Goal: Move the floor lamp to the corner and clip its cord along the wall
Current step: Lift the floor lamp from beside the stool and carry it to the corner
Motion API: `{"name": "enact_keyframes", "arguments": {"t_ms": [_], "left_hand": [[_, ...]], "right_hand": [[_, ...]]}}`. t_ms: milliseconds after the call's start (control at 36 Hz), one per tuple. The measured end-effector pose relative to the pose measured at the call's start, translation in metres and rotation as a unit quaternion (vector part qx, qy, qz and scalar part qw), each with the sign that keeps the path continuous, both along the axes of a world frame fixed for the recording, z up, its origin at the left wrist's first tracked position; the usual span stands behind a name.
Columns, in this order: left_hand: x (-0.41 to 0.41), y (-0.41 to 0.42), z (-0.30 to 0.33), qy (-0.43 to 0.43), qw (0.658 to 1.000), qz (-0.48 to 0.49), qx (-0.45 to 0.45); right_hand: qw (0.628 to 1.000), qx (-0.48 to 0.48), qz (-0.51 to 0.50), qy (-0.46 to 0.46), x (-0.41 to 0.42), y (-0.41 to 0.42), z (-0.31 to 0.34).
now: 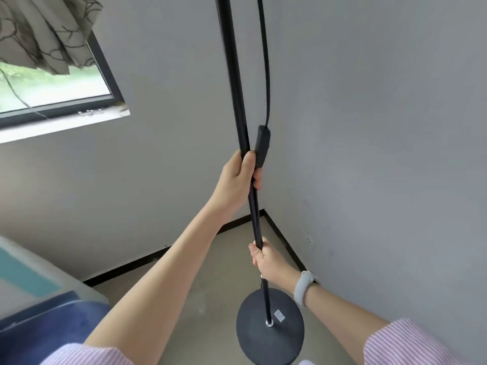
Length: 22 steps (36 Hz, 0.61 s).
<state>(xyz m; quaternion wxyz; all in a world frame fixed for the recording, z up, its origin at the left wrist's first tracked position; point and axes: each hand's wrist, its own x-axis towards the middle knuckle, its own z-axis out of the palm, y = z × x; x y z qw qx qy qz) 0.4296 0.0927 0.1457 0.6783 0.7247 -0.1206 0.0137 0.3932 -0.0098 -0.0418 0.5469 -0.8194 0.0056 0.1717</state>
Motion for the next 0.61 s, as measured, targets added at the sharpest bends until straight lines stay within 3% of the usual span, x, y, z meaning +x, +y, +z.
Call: {"name": "enact_keyframes", "arguments": {"t_ms": [222,472,611], "left_hand": [[0.074,-0.026,-0.026,0.054,0.998,0.01,-0.01],[0.112,-0.036,-0.065,0.04,0.999,0.0,0.034],[0.13,-0.029,-0.082,0.046,0.995,-0.005,0.091]], "right_hand": [[0.997,-0.036,0.053,0.045,0.071,-0.027,-0.018],[0.986,-0.065,0.125,0.088,0.119,-0.069,-0.007],[0.999,-0.037,-0.005,-0.011,0.159,-0.108,0.048]]}}
